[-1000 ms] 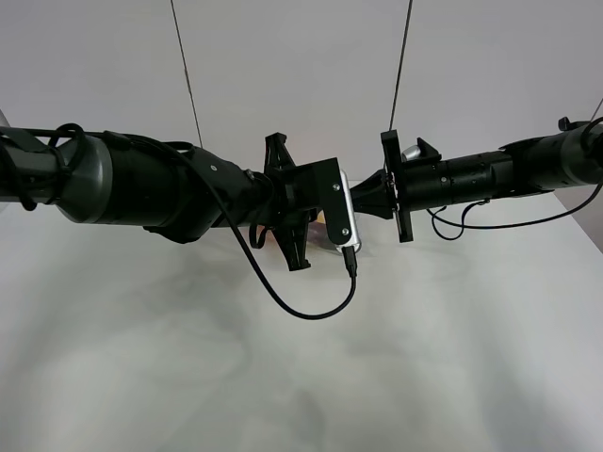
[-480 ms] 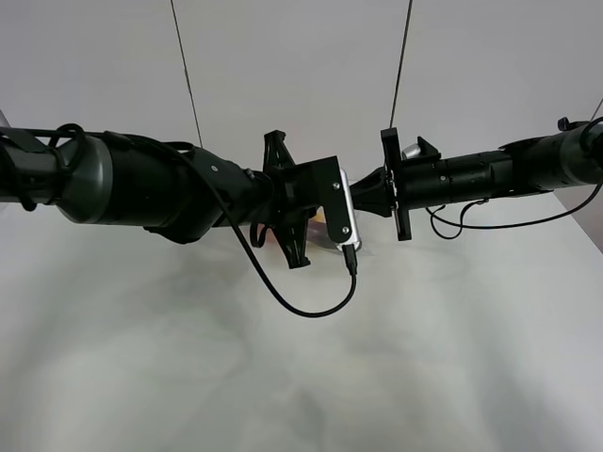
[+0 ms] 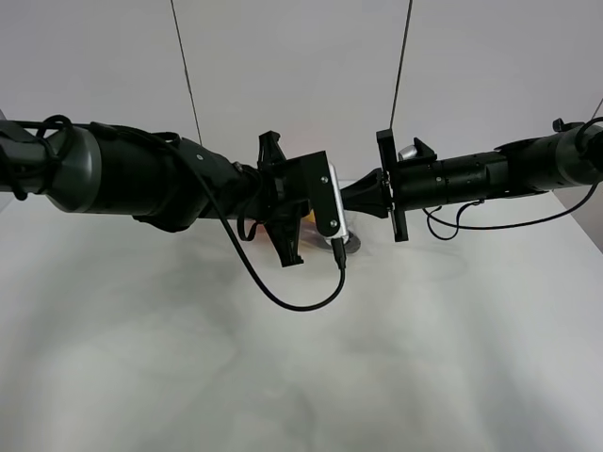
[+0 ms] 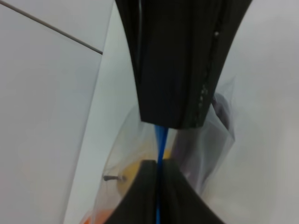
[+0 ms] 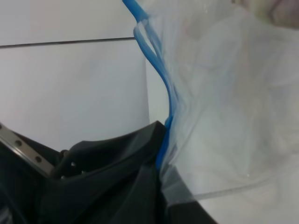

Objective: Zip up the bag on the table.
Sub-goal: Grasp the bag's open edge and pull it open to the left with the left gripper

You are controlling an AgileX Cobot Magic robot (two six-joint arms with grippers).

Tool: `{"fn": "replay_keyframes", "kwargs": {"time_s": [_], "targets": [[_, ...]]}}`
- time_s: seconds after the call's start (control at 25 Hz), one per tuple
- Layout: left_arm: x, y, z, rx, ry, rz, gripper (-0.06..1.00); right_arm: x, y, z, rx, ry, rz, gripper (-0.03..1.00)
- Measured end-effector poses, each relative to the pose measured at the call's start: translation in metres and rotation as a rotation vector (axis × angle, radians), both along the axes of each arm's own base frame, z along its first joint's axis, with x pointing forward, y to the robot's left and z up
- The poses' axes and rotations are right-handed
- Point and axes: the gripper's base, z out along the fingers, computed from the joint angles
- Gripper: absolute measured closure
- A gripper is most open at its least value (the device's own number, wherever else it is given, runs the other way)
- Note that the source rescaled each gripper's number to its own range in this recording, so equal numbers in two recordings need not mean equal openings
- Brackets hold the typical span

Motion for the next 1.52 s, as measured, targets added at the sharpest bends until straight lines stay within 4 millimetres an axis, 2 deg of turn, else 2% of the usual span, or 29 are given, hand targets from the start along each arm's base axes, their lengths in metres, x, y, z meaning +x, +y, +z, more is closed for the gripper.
{"fn": "replay_keyframes", "kwargs": {"time_s": [0.2, 0.24, 0.4, 0.44, 0.6, 0.72, 0.88, 1.2, 1.52], "targets": [[0.002, 0.003, 0.000, -0.012, 0.018, -0.001, 0.91, 0.000, 0.001, 0.000, -0.002, 0.000, 0.001, 0.97], [0.003, 0.005, 0.000, -0.017, 0.019, 0.010, 0.87, 0.000, 0.000, 0.000, -0.003, 0.000, 0.000, 0.97], [0.008, 0.012, -0.001, -0.038, 0.037, 0.047, 0.50, 0.000, -0.002, 0.001, 0.003, 0.000, 0.003, 0.97], [0.008, 0.012, -0.001, -0.041, 0.038, 0.049, 0.44, 0.000, -0.003, 0.001, 0.002, 0.000, 0.003, 0.97], [0.008, 0.013, -0.001, -0.043, 0.039, 0.052, 0.36, 0.000, -0.003, 0.001, 0.001, 0.000, 0.005, 0.97], [0.008, 0.013, -0.001, -0.043, 0.039, 0.052, 0.40, 0.000, -0.003, 0.001, 0.001, 0.000, 0.005, 0.97], [0.008, 0.012, -0.001, -0.044, 0.041, 0.050, 0.58, 0.000, -0.003, 0.001, 0.002, 0.001, 0.006, 0.97], [0.007, 0.012, -0.001, -0.045, 0.044, 0.047, 0.83, -0.001, -0.003, 0.001, 0.001, 0.000, 0.007, 0.97], [0.007, 0.012, -0.001, -0.044, 0.043, 0.048, 0.86, -0.001, -0.003, 0.001, 0.001, 0.000, 0.007, 0.97]]}}
